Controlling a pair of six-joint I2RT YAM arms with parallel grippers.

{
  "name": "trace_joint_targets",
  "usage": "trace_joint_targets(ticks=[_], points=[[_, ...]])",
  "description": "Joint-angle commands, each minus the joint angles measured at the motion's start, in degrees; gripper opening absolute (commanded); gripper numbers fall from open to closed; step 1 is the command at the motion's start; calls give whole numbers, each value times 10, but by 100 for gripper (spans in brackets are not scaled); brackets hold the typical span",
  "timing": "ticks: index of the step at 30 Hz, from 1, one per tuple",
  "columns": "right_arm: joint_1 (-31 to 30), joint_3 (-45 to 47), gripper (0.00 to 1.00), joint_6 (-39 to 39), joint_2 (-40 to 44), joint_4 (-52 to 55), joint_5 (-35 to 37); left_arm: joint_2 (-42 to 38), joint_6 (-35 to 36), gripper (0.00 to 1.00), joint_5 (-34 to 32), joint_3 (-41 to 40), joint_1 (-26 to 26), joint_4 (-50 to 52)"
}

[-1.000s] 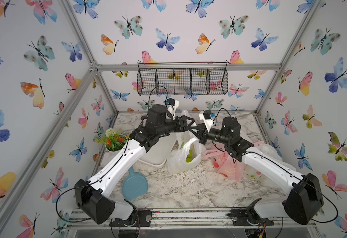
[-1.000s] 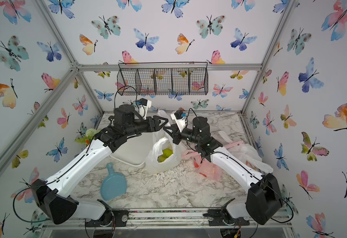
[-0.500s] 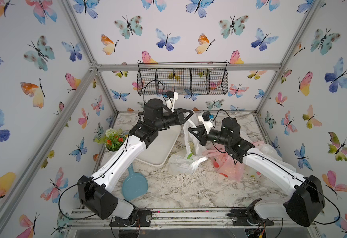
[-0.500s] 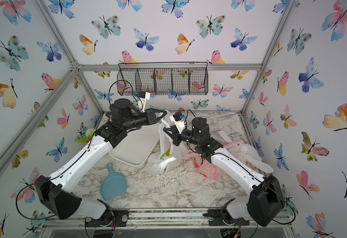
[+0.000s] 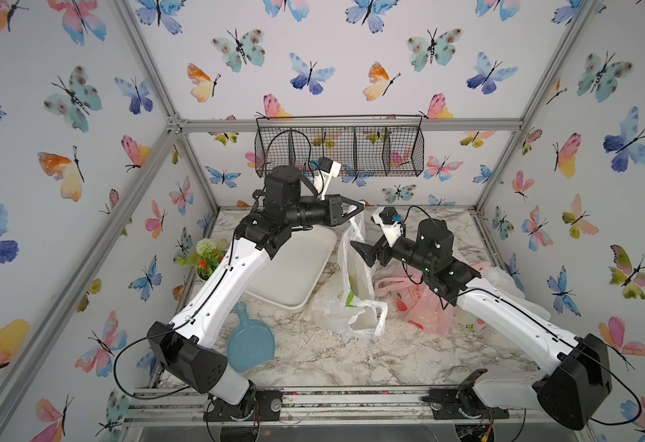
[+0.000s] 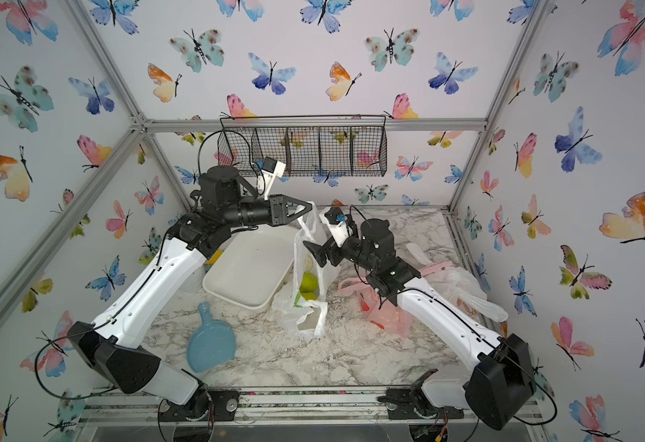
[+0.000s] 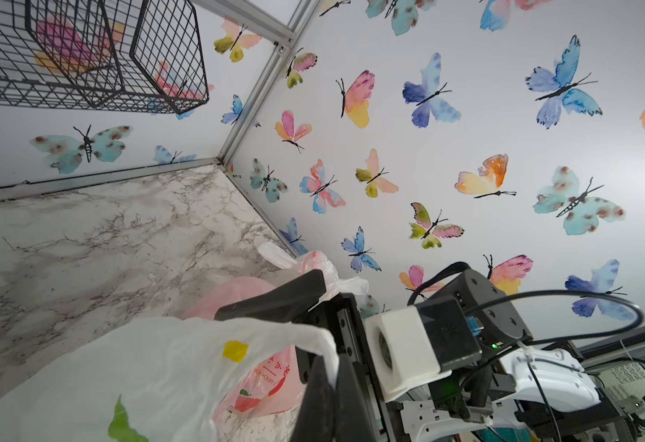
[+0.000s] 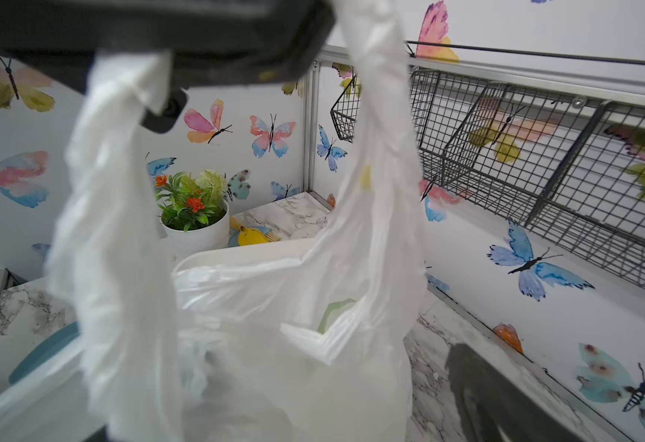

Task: Place the pears into plastic bags & tie knots
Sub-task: Adjust the plastic bag at the center of the board.

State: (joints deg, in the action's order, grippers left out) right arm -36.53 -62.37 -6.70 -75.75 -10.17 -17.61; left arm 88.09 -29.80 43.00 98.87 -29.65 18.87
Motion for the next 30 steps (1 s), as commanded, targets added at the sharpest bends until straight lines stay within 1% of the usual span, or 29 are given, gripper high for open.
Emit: trace_joint_targets(ticks=[1, 3, 5, 7, 10, 13, 15, 16, 17, 18, 19, 21, 22, 23, 26, 29, 30], points=[[-3, -23, 98, 2, -15, -44, -11, 6, 18, 1, 30, 10, 2, 22], [-3, -23, 98, 2, -24, -73, -8, 8, 19, 1, 38, 8, 1, 25], [-3, -34, 99, -15, -42, -78, -10, 10, 21, 1, 49, 7, 2, 26], [-2, -47, 100, -36, -63, -75, -31, 14, 28, 1, 57, 10, 3, 36], [2, -53, 98, -53, -79, -76, -59, 26, 51, 0, 74, 27, 5, 69], [25, -47, 95, -48, -85, -94, -90, 36, 71, 0, 94, 40, 11, 95], [45, -47, 85, -37, -87, -100, -139, 40, 74, 0, 99, 41, 17, 97], [49, -47, 78, -29, -88, -105, -158, 40, 74, 1, 100, 41, 21, 95], [51, -47, 68, -22, -89, -107, -175, 41, 75, 2, 101, 43, 23, 93], [51, -47, 56, -13, -91, -111, -188, 40, 76, 5, 100, 44, 23, 90], [51, -44, 46, 0, -91, -119, -195, 37, 77, 13, 98, 43, 23, 82], [51, -30, 22, 41, -93, -153, -202, 17, 73, 40, 93, 26, 23, 45], [51, -24, 12, 61, -96, -171, -202, 1, 71, 50, 88, 9, 23, 17], [51, -19, 3, 89, -98, -184, -189, -24, 75, 55, 75, -15, 24, -14], [51, -22, 3, 173, -108, -193, -107, -103, 126, 70, 6, -94, 25, -67], [50, -45, 3, 233, -125, -175, -35, -157, 180, 77, -64, -168, 36, -87], [50, -58, 2, 258, -134, -166, -4, -167, 197, 77, -87, -185, 39, -89]])
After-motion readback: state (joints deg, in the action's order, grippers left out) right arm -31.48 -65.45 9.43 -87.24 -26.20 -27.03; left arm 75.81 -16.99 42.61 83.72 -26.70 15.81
